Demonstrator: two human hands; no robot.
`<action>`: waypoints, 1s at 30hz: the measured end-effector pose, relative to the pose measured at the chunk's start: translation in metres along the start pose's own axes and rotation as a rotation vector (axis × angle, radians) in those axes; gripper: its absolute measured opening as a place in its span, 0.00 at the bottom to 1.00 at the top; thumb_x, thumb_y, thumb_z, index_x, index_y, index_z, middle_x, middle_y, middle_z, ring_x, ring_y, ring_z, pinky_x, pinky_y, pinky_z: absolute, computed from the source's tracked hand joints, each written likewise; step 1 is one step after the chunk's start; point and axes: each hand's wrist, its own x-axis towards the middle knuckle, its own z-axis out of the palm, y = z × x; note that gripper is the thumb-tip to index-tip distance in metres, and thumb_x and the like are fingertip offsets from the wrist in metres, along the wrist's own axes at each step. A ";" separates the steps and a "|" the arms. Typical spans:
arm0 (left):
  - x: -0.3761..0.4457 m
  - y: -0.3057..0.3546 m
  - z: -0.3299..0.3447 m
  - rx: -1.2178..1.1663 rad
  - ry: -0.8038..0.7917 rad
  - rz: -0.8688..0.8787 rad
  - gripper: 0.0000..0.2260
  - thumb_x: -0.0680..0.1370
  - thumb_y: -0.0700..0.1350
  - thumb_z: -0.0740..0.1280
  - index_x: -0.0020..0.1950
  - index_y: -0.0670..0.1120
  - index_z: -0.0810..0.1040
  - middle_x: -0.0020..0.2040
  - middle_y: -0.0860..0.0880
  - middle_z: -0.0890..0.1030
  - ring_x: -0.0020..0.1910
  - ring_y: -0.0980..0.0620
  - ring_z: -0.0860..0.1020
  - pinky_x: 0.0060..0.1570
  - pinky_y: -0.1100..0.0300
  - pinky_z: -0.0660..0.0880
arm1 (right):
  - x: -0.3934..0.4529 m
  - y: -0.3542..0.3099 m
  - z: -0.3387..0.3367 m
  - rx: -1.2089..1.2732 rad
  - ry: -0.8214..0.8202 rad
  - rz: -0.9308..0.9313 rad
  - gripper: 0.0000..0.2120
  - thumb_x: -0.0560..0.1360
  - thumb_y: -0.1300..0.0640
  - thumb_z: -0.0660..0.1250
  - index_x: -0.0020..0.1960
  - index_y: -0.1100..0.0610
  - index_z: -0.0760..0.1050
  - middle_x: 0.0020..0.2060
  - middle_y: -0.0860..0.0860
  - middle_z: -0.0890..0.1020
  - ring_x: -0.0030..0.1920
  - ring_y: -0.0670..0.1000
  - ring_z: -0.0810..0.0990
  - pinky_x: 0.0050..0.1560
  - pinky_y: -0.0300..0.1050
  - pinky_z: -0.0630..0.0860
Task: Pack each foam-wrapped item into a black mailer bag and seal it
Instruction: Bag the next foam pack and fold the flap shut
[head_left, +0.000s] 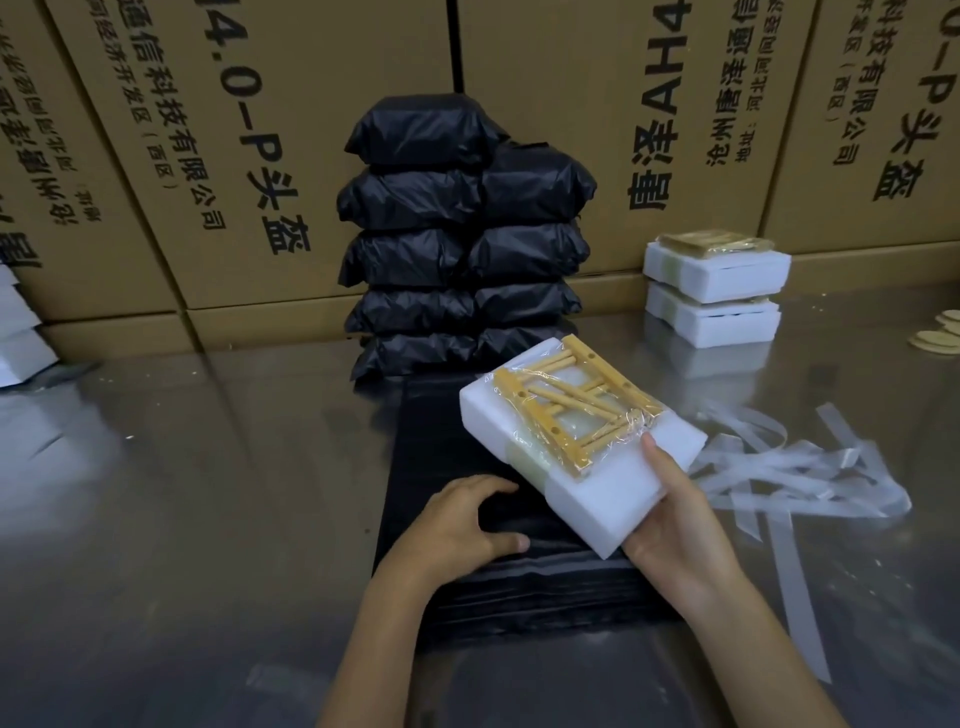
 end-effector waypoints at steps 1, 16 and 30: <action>0.001 0.000 0.001 0.020 0.035 0.017 0.27 0.72 0.55 0.75 0.70 0.60 0.73 0.70 0.60 0.71 0.68 0.61 0.66 0.63 0.64 0.63 | 0.000 0.000 0.000 0.000 -0.002 -0.002 0.23 0.78 0.48 0.70 0.72 0.52 0.73 0.65 0.54 0.81 0.65 0.55 0.80 0.61 0.56 0.79; -0.010 -0.006 -0.029 -0.171 0.232 0.055 0.16 0.72 0.25 0.57 0.40 0.47 0.70 0.48 0.54 0.84 0.53 0.57 0.80 0.48 0.61 0.75 | 0.000 -0.001 0.000 0.058 0.052 -0.013 0.23 0.78 0.50 0.70 0.71 0.51 0.73 0.64 0.54 0.82 0.63 0.56 0.82 0.59 0.61 0.79; 0.000 -0.023 -0.020 -0.130 0.224 -0.055 0.21 0.81 0.35 0.60 0.66 0.57 0.78 0.71 0.58 0.72 0.72 0.56 0.67 0.77 0.47 0.57 | -0.011 -0.008 0.003 0.066 0.029 -0.060 0.21 0.79 0.46 0.68 0.70 0.51 0.76 0.64 0.55 0.81 0.63 0.58 0.81 0.61 0.61 0.79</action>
